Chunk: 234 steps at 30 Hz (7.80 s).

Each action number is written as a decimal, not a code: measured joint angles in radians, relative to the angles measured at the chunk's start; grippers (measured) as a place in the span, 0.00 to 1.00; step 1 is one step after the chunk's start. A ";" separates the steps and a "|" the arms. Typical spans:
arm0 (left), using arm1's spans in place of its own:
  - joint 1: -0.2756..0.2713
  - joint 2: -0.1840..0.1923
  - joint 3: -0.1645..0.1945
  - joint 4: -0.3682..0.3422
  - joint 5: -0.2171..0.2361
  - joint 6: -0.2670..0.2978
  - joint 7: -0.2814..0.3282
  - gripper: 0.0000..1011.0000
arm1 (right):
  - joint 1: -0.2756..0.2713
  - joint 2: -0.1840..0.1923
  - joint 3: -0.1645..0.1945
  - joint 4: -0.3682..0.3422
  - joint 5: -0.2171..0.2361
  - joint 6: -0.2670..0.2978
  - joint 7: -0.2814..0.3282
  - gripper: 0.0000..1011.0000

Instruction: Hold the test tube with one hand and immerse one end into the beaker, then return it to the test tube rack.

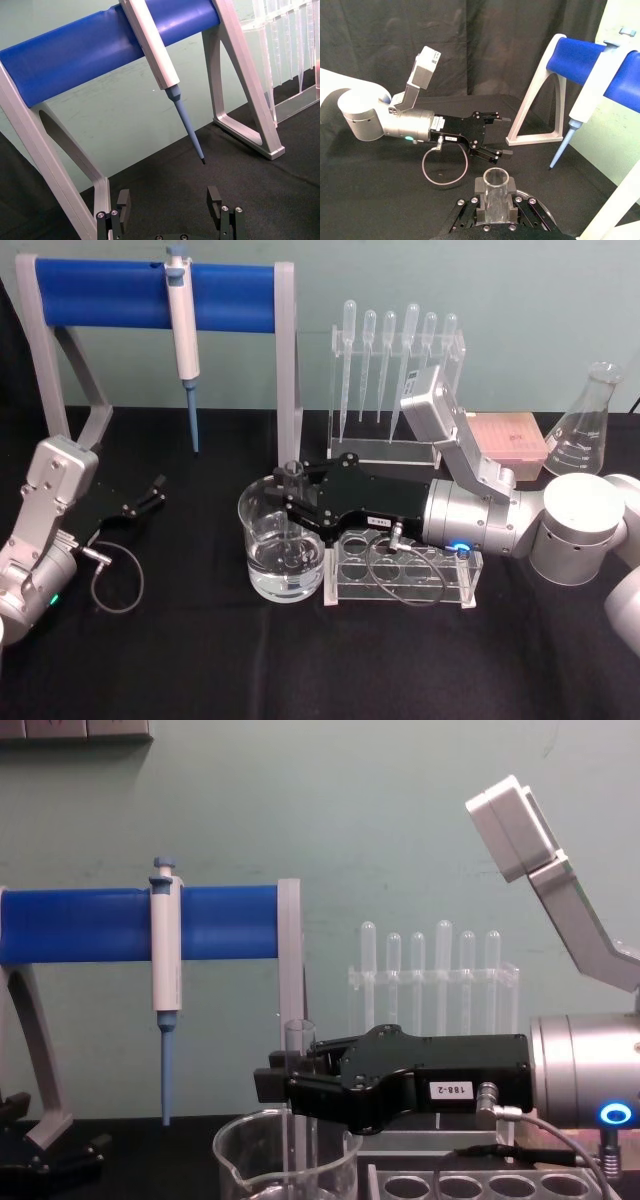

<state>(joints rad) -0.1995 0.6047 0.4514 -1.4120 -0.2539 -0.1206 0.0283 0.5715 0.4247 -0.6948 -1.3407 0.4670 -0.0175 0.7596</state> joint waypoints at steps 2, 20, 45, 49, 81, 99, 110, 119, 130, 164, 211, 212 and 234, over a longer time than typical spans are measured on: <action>0.000 0.000 0.000 0.000 0.000 0.000 0.000 0.99 | 0.000 0.000 0.000 0.000 0.000 0.000 0.000 0.24; 0.000 0.000 0.000 0.000 0.000 0.000 0.000 0.99 | 0.000 0.000 0.000 0.000 0.000 0.000 0.000 0.24; 0.000 0.000 0.000 0.000 0.000 0.000 0.000 0.99 | 0.000 0.000 0.000 0.000 0.000 0.000 0.000 0.24; 0.000 0.000 0.000 0.000 0.000 0.000 0.000 0.99 | 0.000 0.000 0.000 0.000 0.000 0.000 0.000 0.24; 0.000 0.000 0.000 0.000 0.000 0.000 0.000 0.99 | 0.008 0.042 0.035 -0.127 0.039 0.051 -0.005 0.24; 0.000 0.000 0.000 0.000 0.000 0.000 0.000 0.99 | 0.034 0.138 0.113 -0.271 0.142 0.094 -0.024 0.24; 0.000 0.000 0.000 0.000 0.000 0.000 0.000 0.99 | -0.063 0.281 0.167 -0.393 0.185 0.102 -0.050 0.24; 0.000 0.000 0.000 0.000 0.000 0.000 0.000 0.99 | -0.180 0.360 0.228 -0.444 0.203 0.031 -0.066 0.24; 0.000 0.000 0.000 0.000 0.000 0.000 0.000 0.99 | -0.234 0.367 0.245 -0.420 0.173 -0.020 -0.054 0.24; 0.000 0.000 0.000 0.000 0.000 0.000 0.000 0.99 | -0.232 0.290 0.230 -0.305 0.117 -0.049 -0.028 0.24; 0.000 0.000 0.000 0.000 0.000 0.000 0.000 0.99 | -0.268 0.239 0.217 -0.244 0.071 -0.093 -0.032 0.24; 0.000 0.000 0.000 0.000 0.000 0.000 0.000 0.99 | -0.269 0.238 0.218 -0.244 0.070 -0.094 -0.032 0.24; 0.000 0.000 0.000 0.000 0.000 0.000 0.000 0.99 | -0.283 0.217 0.216 -0.196 0.058 -0.114 -0.025 0.24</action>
<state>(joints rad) -0.1995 0.6047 0.4514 -1.4120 -0.2539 -0.1205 0.0283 0.2882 0.6414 -0.4784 -1.5364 0.5251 -0.1315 0.7346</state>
